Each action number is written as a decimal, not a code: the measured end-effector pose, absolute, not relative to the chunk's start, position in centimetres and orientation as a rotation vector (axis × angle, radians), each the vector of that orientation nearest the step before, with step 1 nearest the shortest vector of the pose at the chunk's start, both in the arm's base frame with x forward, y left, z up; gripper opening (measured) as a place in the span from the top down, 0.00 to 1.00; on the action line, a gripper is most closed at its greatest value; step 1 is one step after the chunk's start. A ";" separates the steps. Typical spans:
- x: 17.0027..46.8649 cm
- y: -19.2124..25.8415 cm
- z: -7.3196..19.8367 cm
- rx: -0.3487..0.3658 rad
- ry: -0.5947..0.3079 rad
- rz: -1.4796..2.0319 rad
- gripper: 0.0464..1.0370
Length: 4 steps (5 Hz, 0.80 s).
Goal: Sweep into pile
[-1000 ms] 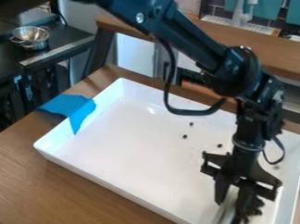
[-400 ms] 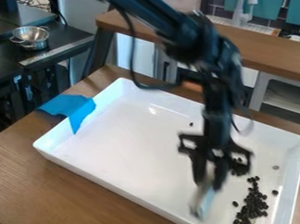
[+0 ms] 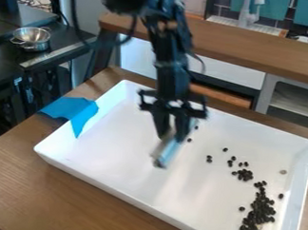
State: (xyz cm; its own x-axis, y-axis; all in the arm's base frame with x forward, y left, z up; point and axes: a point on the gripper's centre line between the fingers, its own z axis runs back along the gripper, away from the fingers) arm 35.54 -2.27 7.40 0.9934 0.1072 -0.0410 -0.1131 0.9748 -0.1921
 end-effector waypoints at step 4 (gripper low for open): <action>40.7 3.3 2.4 0.073 0.010 0.169 0.69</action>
